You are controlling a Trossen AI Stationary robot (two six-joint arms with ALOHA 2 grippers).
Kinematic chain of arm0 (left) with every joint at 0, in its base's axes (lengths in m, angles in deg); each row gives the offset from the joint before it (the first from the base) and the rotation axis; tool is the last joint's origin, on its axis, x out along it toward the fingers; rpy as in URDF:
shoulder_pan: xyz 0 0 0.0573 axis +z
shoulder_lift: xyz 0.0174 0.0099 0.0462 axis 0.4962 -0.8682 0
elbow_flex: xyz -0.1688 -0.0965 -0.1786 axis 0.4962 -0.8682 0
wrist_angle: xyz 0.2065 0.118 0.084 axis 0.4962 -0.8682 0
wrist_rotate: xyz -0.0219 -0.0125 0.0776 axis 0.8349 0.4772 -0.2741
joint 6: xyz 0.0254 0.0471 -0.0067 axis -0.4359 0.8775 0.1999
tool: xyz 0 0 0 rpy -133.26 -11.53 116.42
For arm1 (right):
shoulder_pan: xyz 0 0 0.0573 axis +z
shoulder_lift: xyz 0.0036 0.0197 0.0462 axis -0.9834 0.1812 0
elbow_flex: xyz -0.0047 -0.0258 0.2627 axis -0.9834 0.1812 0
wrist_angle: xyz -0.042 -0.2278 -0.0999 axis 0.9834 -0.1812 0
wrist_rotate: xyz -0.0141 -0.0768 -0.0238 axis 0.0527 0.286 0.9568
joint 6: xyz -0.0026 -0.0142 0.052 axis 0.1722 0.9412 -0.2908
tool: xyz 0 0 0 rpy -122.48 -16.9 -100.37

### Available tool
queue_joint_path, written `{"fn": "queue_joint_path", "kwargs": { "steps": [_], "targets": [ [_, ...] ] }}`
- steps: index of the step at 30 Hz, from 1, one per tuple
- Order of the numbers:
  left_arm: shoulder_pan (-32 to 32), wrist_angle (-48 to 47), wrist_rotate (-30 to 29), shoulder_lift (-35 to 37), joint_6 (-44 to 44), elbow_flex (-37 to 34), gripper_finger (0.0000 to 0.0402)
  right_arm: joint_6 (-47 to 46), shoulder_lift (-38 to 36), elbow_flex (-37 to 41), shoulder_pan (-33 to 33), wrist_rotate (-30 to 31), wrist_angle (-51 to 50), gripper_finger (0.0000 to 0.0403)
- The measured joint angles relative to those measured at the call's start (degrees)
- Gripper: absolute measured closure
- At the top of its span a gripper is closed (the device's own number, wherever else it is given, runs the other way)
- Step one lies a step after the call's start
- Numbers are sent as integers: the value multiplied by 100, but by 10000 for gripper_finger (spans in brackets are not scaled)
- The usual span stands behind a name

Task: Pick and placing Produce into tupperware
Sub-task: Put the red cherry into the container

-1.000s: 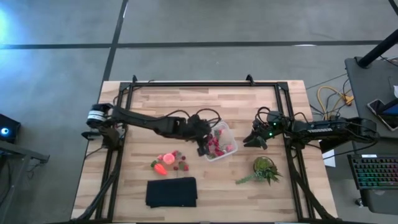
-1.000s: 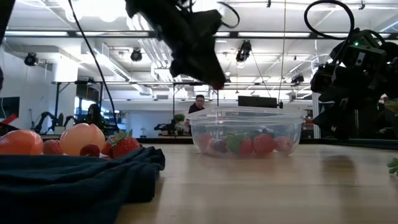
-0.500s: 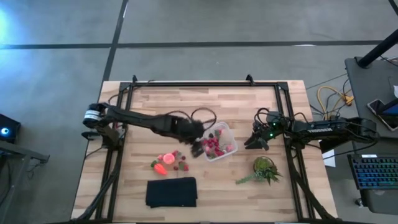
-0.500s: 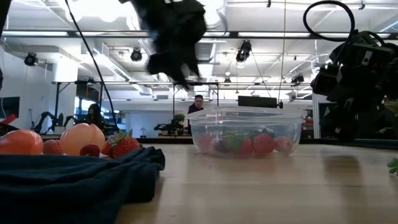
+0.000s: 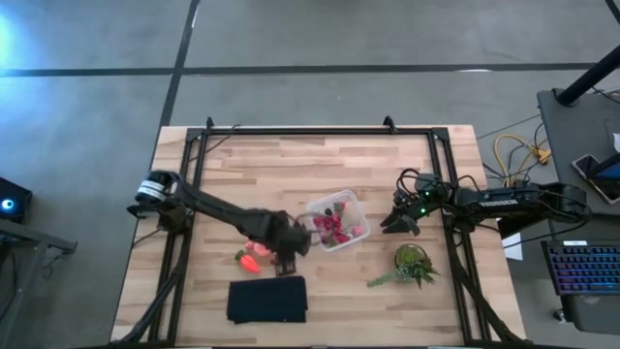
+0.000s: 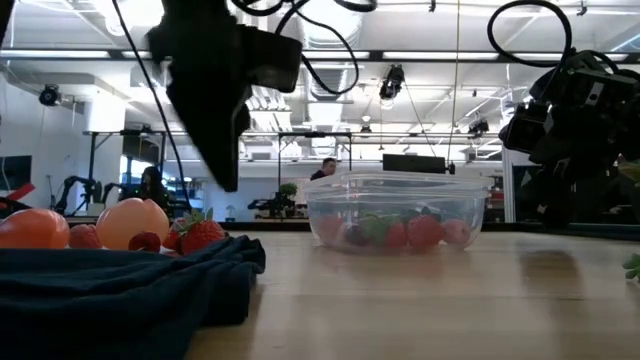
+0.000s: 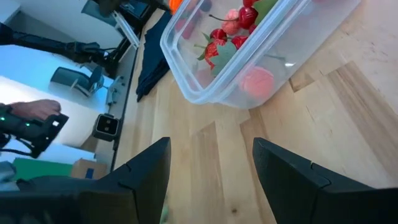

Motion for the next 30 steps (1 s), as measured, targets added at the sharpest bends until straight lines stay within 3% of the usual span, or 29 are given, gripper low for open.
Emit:
{"fn": "queue_joint_path", "kwargs": {
  "steps": [3, 7, 14, 30],
  "targets": [
    [-100, 12, -637, -187, 195, -28, 232, 0, 0, 0, 0, 2, -2, 184],
    [-59, 82, -727, -394, 179, -137, 242, -2, 1, 0, 0, 2, -2, 184],
    [15, 232, -203, -510, 22, -373, 264, -14, 0, 0, 0, 3, -20, 184],
    [76, 576, -196, -502, -123, -524, 325, 144, 0, 0, 0, 13, -182, 184]
  ]
}}
